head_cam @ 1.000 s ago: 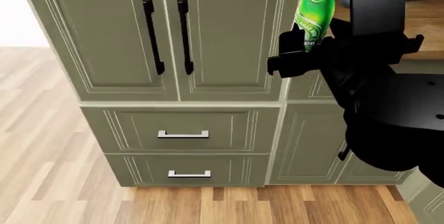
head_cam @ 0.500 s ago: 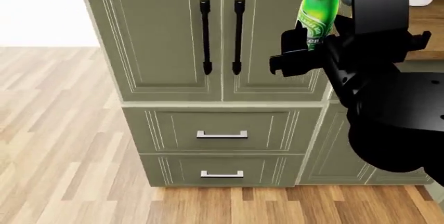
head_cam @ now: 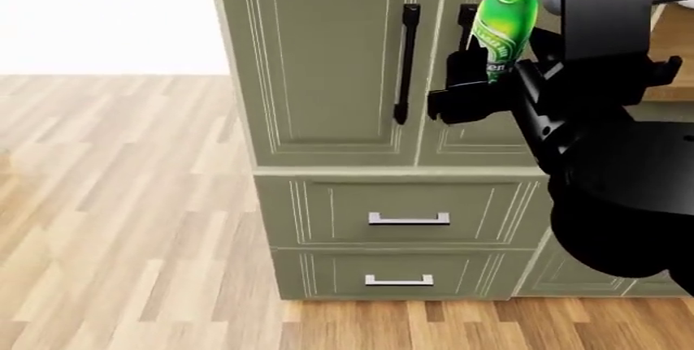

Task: Move the drinks to the dining counter.

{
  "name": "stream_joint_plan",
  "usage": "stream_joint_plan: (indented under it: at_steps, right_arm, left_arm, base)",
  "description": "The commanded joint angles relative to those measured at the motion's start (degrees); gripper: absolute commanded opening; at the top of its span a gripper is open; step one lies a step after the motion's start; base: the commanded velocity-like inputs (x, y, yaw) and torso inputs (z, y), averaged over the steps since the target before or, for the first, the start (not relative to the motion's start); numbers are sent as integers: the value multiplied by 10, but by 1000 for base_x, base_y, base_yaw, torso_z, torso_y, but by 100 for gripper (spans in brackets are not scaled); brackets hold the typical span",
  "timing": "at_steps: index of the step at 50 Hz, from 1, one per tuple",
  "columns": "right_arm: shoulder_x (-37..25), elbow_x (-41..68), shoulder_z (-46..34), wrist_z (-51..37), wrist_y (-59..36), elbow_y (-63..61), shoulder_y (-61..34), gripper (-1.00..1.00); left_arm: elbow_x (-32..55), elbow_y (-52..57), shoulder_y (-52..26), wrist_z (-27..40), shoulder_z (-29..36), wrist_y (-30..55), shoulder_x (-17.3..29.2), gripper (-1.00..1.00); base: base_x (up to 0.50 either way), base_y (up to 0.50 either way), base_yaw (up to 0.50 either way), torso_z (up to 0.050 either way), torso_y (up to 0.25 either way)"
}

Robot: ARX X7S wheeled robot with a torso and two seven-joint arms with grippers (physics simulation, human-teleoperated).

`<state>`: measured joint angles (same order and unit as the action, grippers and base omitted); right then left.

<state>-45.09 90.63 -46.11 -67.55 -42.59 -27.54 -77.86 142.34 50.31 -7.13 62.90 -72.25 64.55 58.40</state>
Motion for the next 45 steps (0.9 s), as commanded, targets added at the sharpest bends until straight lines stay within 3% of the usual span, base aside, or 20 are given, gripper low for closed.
stream_joint_plan:
  at_steps: [1, 45]
  right_arm:
    - [-5, -4, 7, -1, -4, -3, -2, -100]
    - [-3, 0, 5, -6, -10, 0, -10, -100]
  left_arm:
    - [-5, -1, 0, -4, 2, 2, -2, 100]
    - [-5, 1, 4, -6, -1, -1, -1, 100]
  base:
    - [140, 500, 0, 0, 10]
    - [131, 500, 0, 0, 1]
